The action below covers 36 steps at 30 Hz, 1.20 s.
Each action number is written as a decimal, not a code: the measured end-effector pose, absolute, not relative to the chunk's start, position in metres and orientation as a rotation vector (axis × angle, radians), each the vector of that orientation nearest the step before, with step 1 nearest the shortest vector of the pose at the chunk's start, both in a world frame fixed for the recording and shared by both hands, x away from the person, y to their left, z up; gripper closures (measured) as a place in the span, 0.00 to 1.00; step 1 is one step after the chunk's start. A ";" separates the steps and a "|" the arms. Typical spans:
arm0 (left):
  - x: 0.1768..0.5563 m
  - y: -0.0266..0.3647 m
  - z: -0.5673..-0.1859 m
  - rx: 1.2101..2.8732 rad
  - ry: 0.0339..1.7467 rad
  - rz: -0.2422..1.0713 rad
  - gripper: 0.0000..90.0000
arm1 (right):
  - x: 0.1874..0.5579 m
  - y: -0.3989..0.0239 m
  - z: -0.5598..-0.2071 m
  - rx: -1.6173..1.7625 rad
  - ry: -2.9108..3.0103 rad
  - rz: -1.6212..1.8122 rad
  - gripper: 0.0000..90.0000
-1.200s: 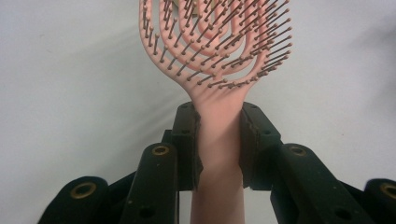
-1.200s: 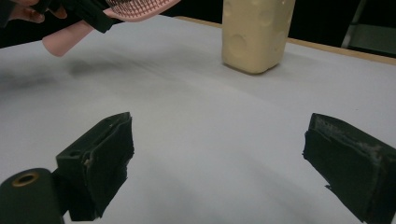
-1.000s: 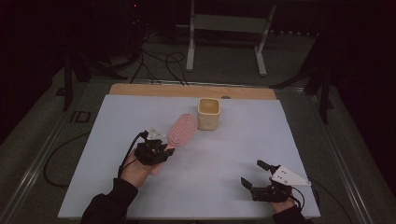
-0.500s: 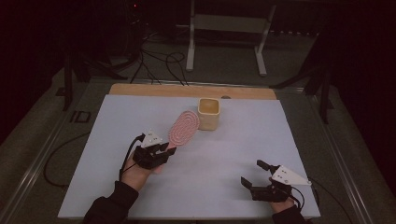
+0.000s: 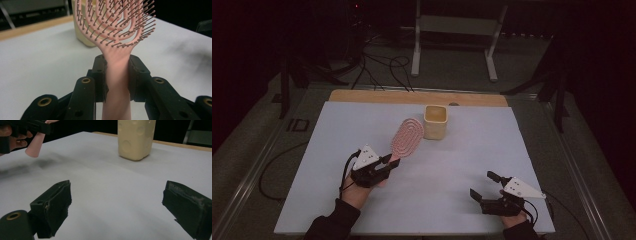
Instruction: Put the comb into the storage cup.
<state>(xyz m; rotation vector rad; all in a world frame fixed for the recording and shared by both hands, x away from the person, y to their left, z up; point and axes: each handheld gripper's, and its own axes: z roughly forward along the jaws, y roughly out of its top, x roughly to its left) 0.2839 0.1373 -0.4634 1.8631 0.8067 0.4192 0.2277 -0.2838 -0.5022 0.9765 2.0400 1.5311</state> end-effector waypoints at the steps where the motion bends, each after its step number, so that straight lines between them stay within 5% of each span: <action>1: 0.283 0.138 -0.463 1.852 0.801 0.421 0.79 | 0.228 -0.283 -0.502 0.975 2.042 1.533 0.09; 16: 0.271 0.141 -0.476 1.805 0.755 0.432 0.79 | 0.228 -0.283 -0.498 1.052 2.037 1.513 0.09; 36: 0.270 0.141 -0.476 1.801 0.748 0.409 0.79 | 0.235 -0.249 -0.432 1.028 2.111 1.582 0.09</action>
